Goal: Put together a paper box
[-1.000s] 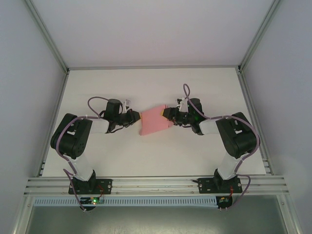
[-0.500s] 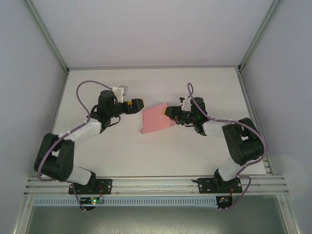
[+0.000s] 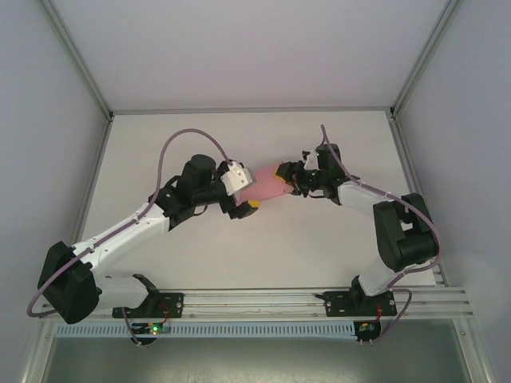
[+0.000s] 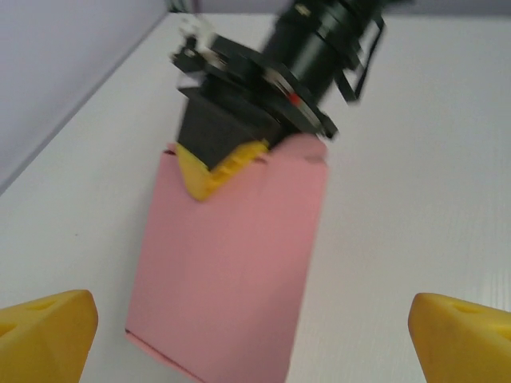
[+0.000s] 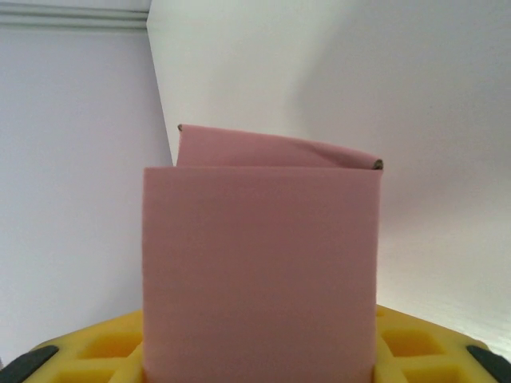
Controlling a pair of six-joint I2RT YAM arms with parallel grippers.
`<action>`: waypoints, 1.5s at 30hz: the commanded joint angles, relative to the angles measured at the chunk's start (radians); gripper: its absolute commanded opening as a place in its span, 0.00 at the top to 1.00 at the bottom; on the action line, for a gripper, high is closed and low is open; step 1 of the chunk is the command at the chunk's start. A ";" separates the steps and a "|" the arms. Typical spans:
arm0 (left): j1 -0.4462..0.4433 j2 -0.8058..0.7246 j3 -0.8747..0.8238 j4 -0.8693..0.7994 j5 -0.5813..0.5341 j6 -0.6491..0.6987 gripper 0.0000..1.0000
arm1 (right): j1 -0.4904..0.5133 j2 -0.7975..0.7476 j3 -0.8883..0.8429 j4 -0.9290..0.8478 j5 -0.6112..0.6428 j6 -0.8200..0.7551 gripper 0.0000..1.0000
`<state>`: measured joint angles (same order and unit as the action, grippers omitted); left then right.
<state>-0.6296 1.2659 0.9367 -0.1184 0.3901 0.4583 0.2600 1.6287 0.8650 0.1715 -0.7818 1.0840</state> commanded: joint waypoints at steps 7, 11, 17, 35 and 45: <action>-0.107 0.064 0.021 -0.045 -0.195 0.287 0.00 | -0.019 -0.045 0.055 -0.176 -0.071 0.245 0.76; -0.138 0.126 0.045 -0.045 -0.287 0.291 0.00 | -0.021 -0.068 0.070 -0.185 -0.052 0.293 0.76; -0.147 0.155 0.014 0.085 -0.413 0.253 0.00 | -0.015 -0.068 0.095 -0.199 -0.087 0.332 0.76; -0.148 0.208 0.014 0.118 -0.478 0.216 0.52 | -0.010 -0.091 0.109 -0.222 -0.107 0.358 0.71; -0.147 0.199 0.014 0.095 -0.432 0.205 0.71 | -0.011 -0.101 0.149 -0.373 -0.079 0.193 0.37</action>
<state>-0.7666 1.4971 0.9485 -0.0513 -0.0757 0.6918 0.2504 1.5581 0.9634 -0.1181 -0.8612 1.3888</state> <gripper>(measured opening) 0.436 0.610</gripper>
